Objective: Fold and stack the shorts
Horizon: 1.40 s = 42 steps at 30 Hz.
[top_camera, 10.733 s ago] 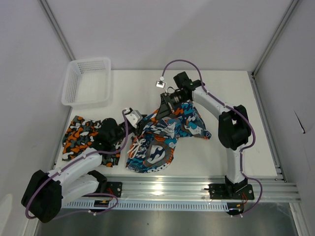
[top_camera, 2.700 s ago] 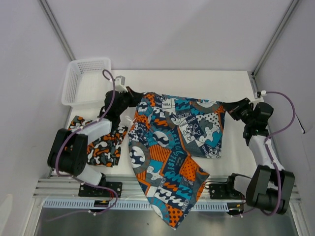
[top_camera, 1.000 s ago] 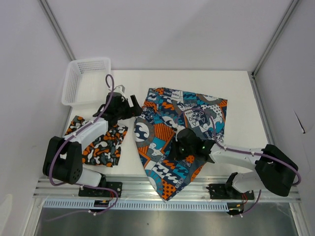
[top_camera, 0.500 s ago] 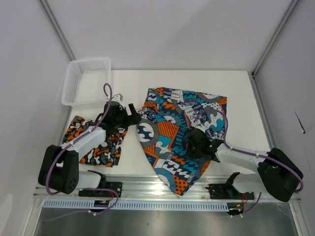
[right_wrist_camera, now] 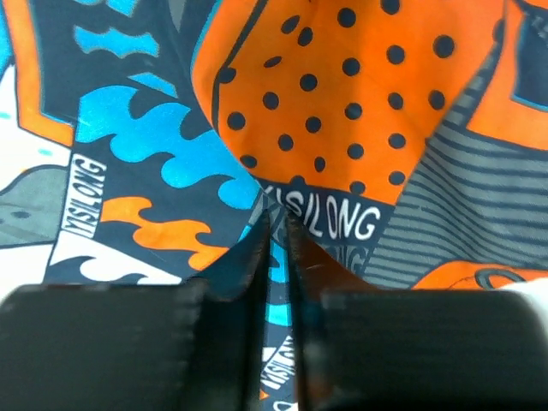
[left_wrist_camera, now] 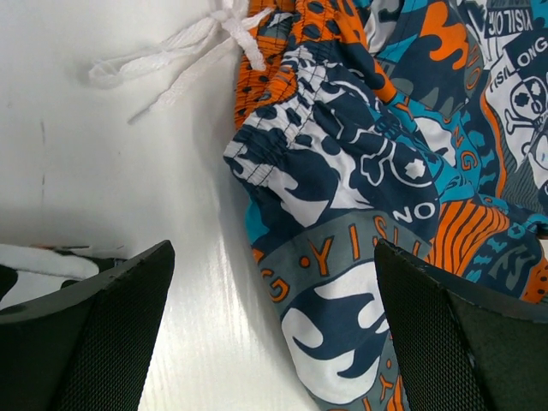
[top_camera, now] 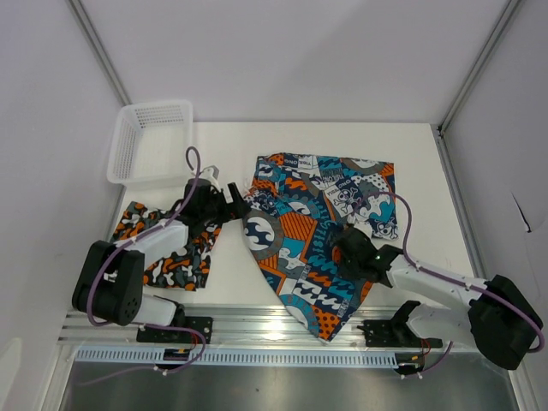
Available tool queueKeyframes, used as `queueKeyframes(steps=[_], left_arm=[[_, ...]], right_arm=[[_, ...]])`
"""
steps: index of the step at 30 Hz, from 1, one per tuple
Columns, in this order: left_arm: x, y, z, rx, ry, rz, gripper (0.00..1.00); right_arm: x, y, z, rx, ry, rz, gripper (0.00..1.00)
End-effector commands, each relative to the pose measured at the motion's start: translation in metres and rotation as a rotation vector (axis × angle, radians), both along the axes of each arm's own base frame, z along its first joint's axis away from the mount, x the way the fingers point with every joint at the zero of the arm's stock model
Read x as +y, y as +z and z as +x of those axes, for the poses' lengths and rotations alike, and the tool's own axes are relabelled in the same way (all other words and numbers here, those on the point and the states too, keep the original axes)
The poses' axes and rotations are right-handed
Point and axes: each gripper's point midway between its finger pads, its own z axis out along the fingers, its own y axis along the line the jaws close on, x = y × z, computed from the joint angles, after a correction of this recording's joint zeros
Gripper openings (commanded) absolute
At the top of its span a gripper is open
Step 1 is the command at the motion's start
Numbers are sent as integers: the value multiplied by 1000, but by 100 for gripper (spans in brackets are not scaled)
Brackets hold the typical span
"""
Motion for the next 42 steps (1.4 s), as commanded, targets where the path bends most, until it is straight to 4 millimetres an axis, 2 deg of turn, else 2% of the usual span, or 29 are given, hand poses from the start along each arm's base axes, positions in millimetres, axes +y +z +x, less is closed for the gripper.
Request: queueKeyframes(steps=[1, 2, 5, 10, 12, 14, 15, 18, 24, 25, 27, 28, 36, 39, 42], left_arm=[[-13, 8, 10, -57, -45, -45, 99], [-13, 7, 10, -60, -50, -44, 99], [-18, 7, 16, -83, -73, -58, 99], [-28, -1, 28, -98, -98, -97, 99], [-31, -7, 35, -98, -100, -106, 99], [-32, -11, 40, -84, -89, -123, 99], [-34, -21, 41, -59, -89, -139, 99], [-38, -22, 42, -50, -83, -256, 97], [-26, -23, 39, -27, 22, -491, 93], [-25, -29, 39, -5, 35, -519, 92], [-27, -19, 43, -17, 49, -614, 87], [-27, -26, 42, 6, 62, -631, 84], [-18, -38, 39, 79, 190, -655, 71], [-14, -38, 39, 92, 230, -654, 63], [-9, -34, 41, 76, 267, -659, 50]], right_arm=[[-3, 14, 2, -53, -11, -2, 19], [5, 19, 0, -68, 18, 23, 30], [25, 43, 2, -131, 64, 107, 35], [62, 68, -3, -182, 229, 190, 38], [81, 74, -12, -192, 307, 236, 38], [89, 74, -17, -197, 327, 246, 38], [95, 75, -21, -204, 347, 255, 38], [103, 72, -24, -208, 347, 268, 36], [114, 59, -38, -205, 370, 284, 34], [116, 57, -40, -202, 377, 285, 34], [119, 51, -43, -191, 381, 282, 34], [121, 50, -45, -190, 386, 278, 34], [127, 45, -53, -190, 388, 277, 33], [125, 44, -55, -192, 378, 276, 33], [124, 46, -59, -195, 380, 277, 32]])
